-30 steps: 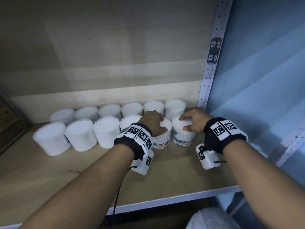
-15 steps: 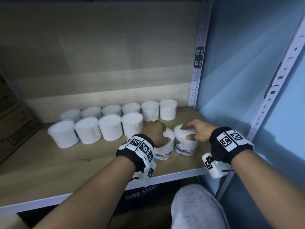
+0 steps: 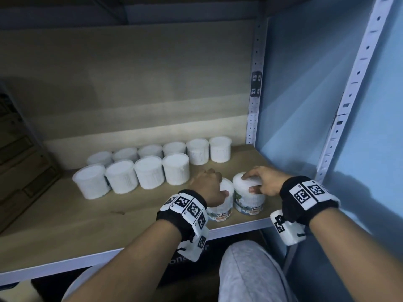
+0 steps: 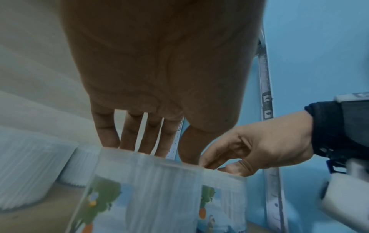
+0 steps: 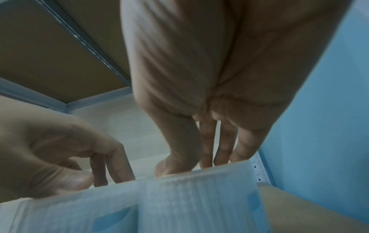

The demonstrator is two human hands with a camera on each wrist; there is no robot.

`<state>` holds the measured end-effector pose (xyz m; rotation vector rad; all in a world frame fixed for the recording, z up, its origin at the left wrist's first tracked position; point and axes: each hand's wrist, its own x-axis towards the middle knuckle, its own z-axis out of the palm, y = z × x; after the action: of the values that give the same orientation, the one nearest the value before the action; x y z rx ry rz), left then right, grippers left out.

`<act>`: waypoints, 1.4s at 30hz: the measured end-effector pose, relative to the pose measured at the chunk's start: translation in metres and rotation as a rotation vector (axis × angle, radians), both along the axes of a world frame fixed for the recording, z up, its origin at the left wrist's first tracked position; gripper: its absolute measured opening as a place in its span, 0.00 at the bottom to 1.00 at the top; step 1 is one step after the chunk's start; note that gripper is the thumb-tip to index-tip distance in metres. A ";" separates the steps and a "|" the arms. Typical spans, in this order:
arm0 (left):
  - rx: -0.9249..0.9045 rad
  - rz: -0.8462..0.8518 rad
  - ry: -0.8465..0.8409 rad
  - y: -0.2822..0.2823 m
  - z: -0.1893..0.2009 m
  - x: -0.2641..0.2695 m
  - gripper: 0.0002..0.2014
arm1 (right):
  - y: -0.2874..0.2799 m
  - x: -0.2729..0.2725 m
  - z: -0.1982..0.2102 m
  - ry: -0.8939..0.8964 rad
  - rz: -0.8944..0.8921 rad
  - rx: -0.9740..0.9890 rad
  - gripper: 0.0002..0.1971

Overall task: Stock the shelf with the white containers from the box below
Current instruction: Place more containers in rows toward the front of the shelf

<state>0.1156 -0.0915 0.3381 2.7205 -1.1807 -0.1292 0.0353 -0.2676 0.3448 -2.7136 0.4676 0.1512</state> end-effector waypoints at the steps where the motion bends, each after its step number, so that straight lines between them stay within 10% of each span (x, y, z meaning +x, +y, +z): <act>1: 0.002 0.000 0.004 0.000 0.001 -0.001 0.24 | 0.000 0.000 0.000 -0.002 -0.001 0.003 0.23; 19: -0.196 0.147 0.123 0.064 0.059 0.074 0.21 | 0.067 0.075 0.053 -0.237 0.076 0.123 0.19; 42: -0.022 0.274 0.092 0.111 0.033 0.190 0.23 | 0.131 0.219 0.034 0.057 0.128 -0.112 0.29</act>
<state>0.3055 0.0193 0.3713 2.7905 -0.7711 -0.2003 0.2546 -0.1367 0.3786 -2.8558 0.3276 0.2444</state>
